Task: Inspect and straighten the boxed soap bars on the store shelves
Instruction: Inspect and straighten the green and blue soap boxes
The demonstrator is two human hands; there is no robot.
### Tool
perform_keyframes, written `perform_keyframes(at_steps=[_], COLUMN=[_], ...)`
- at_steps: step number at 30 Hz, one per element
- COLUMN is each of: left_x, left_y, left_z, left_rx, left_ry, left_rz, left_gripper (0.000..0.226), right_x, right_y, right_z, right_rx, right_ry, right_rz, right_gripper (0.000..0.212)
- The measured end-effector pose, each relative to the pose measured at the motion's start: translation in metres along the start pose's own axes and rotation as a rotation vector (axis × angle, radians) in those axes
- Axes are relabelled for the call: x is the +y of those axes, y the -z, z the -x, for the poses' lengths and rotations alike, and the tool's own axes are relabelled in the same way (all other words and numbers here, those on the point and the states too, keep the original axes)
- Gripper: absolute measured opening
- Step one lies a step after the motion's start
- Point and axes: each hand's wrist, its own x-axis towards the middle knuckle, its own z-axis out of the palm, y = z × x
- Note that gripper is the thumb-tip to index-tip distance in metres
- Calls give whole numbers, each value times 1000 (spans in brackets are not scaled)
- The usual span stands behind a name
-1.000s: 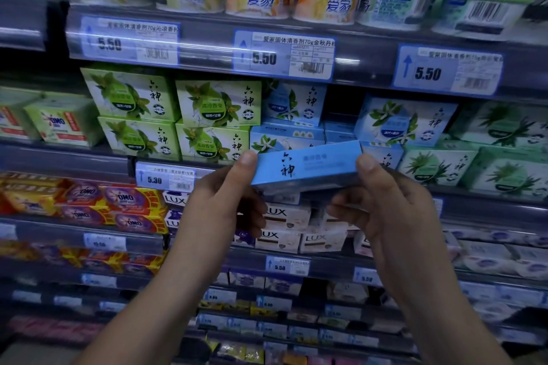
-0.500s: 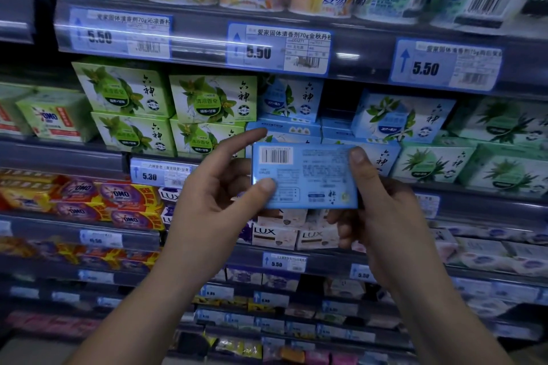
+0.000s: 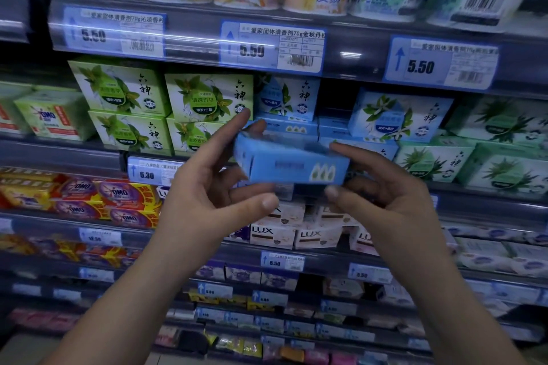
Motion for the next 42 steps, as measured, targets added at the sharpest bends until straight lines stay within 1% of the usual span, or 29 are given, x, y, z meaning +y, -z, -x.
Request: perform_keyframes(at_steps=[1, 2, 3, 5, 7, 9, 11, 13, 14, 17, 19, 21, 24, 26, 28, 30, 31, 34, 37, 39, 42], left_x=[1, 3, 5, 7, 6, 5, 5, 7, 8, 11, 12, 12, 9, 5, -1, -7, -10, -13, -11, -7, -3], left_y=[-1, -2, -3, -4, -7, -10, -11, -10, -10, -15, -18, -18, -15, -12, -14, -21, -25, -29, -27, -27, -28], left_z=[-1, -3, -5, -7, -6, -5, -3, -1, 0, 2, 1, 0, 2, 3, 5, 8, 9, 9, 8, 6, 1], left_rx=[30, 84, 141, 195, 217, 257, 287, 256, 224, 106, 60, 55, 100, 144, 169, 167, 163, 180, 218, 217, 235], left_ry=[24, 46, 63, 91, 131, 158, 118, 9, -56, -202, -258, -261, -193, -125, -40, 63, 99, 128, 94, 47, 1], left_rz=[3, -14, -51, -121, -115, -78, -99, -181, -220, -264, -277, -274, -209, -178, -166, -126, -104, -73, -198, -290, -326], left_gripper=[73, 61, 48, 37, 36, 41, 47, 47, 47, 52, 49, 47, 44, 43, 39, 37, 36, 31, 30, 34, 43], right_x=[0, 1, 1, 0, -2, -2, -2, 2, 6, 14, 16, 15, 8, 1, -8, -15, -17, -17, -15, -14, -14], right_y=[0, -1, -2, -6, -9, -10, -12, -14, -16, -23, -27, -29, -27, -25, -24, -28, -29, -31, -29, -26, -21], right_z=[0, 0, -1, -1, 0, 1, 1, 0, 0, 0, 2, 3, 3, 5, 9, 14, 16, 17, 17, 17, 12], right_rx=[45, 85, 109, 125, 134, 109, 64, 113, 136, 141, 155, 165, 201, 260, 311, 304, 296, 291, 336, 380, 391], right_ry=[-13, -16, -14, -17, -45, -62, -63, -115, -154, -284, -351, -367, -278, -145, 30, 169, 211, 248, 216, 183, 168], right_rz=[-32, -51, -61, -93, -129, -147, -155, -225, -272, -348, -386, -404, -362, -293, -183, -98, -78, -67, -54, -19, 67], right_gripper=[40, 35, 31, 28, 25, 21, 28, 41, 40, 19, 22, 24, 21, 27, 34, 33, 34, 36, 32, 28, 26])
